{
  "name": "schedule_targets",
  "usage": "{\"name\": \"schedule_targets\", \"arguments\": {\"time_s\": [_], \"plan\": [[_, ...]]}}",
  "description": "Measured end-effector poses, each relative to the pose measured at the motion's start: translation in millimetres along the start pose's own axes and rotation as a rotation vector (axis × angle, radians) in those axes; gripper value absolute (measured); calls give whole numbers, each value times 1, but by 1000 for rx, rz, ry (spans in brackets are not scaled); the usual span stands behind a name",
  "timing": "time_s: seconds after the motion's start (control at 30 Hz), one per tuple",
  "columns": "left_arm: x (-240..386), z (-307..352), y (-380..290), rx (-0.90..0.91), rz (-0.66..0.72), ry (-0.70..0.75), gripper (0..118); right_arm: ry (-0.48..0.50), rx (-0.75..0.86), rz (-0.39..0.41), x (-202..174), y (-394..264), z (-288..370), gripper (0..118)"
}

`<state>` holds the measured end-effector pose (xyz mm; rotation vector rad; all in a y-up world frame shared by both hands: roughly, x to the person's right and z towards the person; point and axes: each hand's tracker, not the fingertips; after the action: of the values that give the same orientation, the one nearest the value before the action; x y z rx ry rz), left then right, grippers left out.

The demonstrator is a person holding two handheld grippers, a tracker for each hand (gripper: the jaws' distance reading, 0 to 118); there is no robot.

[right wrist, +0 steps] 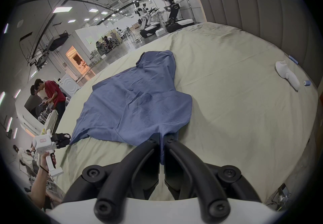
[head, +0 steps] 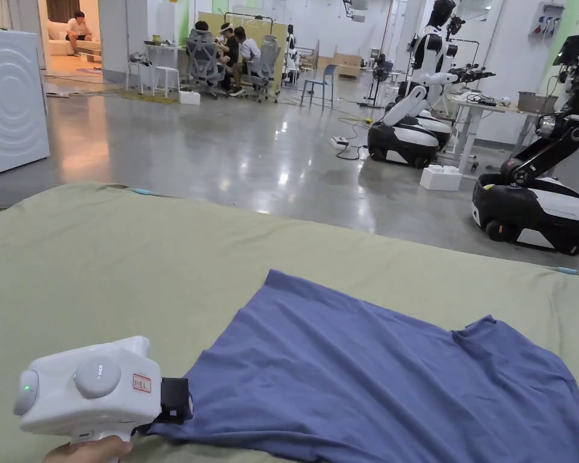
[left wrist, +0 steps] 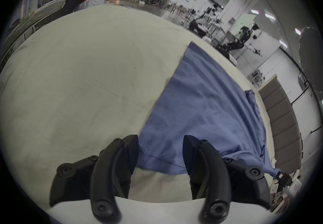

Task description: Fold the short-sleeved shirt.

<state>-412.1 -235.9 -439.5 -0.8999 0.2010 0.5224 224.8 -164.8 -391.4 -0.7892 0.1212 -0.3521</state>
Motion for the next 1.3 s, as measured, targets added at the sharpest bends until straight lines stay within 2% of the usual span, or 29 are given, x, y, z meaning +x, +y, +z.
{"name": "schedule_targets", "arguments": {"time_s": [0.2, 0.27, 0.3, 0.33, 0.37, 0.4, 0.47, 0.5, 0.57, 0.6, 0.63, 0.67, 0.7, 0.83, 0.9, 0.97, 1.13, 1.3], "plan": [[3, 13, -13, 17, -35, -30, 62, 8, 5, 11, -2, 0, 6, 6], [1, 25, -28, 39, -62, -34, 62, -20, -1, 34, -2, -6, 4, 8], [-1, 32, -36, 53, -72, -33, 62, -48, -3, 56, -2, -10, 1, 17], [-4, 39, -46, 68, -76, -34, 62, -74, -18, 87, -2, -14, -3, 37], [-4, 48, -57, 77, -78, -38, 62, -105, -35, 103, -1, -19, -6, 37], [-5, 54, -66, 79, -79, -36, 62, -142, -60, 115, 0, -26, -9, 46], [-8, 67, -85, 96, -82, -35, 62, -163, -113, 108, 5, -41, -11, 91], [-7, 75, -95, 107, -87, -35, 62, -149, -96, 90, 8, -49, -7, 91], [-6, 93, -113, 136, -97, -51, 59, -154, -73, 7, 10, -64, 7, 90], [-3, 104, -123, 159, -101, -75, 50, -162, -37, -23, 7, -72, 18, 82], [1, 113, -131, 175, -97, -98, 27, -150, 0, -31, 4, -79, 28, 56], [6, 120, -139, 174, -87, -96, 4, -145, 28, -35, 0, -85, 35, 8], [9, 126, -146, 182, -80, -98, 3, -172, 31, -36, -2, -92, 38, 6], [21, 133, -173, 129, -51, -155, 0, -146, -25, -5, -20, -111, 37, 5], [23, 129, -176, 113, 22, -164, 0, -91, -57, -29, -27, -117, 30, 5], [24, 127, -175, 125, 38, -175, 0, -36, -75, -55, -33, -118, 22, 5], [27, 131, -157, 147, 7, -183, 0, -14, -67, 20, -49, -107, 13, 5], [25, 137, -149, 180, 24, -181, 0, 34, -62, -24, -50, -102, 13, 5]]}}
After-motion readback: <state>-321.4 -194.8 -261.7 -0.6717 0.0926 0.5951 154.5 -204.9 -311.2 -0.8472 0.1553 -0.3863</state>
